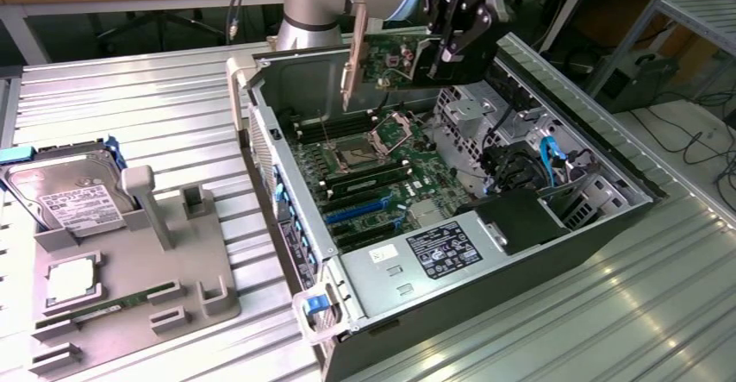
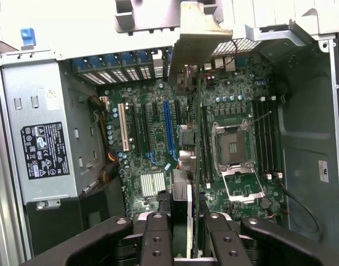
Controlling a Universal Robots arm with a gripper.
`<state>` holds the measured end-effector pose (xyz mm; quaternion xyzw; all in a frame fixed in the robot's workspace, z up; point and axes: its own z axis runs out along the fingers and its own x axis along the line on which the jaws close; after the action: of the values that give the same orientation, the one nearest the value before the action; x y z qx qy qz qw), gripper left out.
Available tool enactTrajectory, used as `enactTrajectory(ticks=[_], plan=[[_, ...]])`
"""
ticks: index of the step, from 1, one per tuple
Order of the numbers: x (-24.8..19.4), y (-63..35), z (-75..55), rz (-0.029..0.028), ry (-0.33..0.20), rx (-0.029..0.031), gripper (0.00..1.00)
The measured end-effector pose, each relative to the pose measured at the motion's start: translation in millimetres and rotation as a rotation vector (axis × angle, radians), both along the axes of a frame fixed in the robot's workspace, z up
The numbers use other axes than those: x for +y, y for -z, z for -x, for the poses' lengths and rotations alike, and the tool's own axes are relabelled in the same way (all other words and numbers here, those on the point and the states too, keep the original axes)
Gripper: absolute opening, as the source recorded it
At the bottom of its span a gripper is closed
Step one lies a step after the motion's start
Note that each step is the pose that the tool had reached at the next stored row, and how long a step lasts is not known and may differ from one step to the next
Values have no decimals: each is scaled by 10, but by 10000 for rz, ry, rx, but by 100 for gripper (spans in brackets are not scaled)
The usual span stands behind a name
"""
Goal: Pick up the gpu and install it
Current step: 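Insert the gpu into the slot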
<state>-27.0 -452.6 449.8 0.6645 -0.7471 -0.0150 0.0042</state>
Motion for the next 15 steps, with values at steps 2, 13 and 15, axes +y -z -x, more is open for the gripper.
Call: enactTrajectory(ticks=[2, 13, 15], plan=[[0, 8, 0, 1, -1, 0, 27], [0, 45, 2, -5, -17, 0, 27], [0, 55, 2, -3, -164, 1, 27]])
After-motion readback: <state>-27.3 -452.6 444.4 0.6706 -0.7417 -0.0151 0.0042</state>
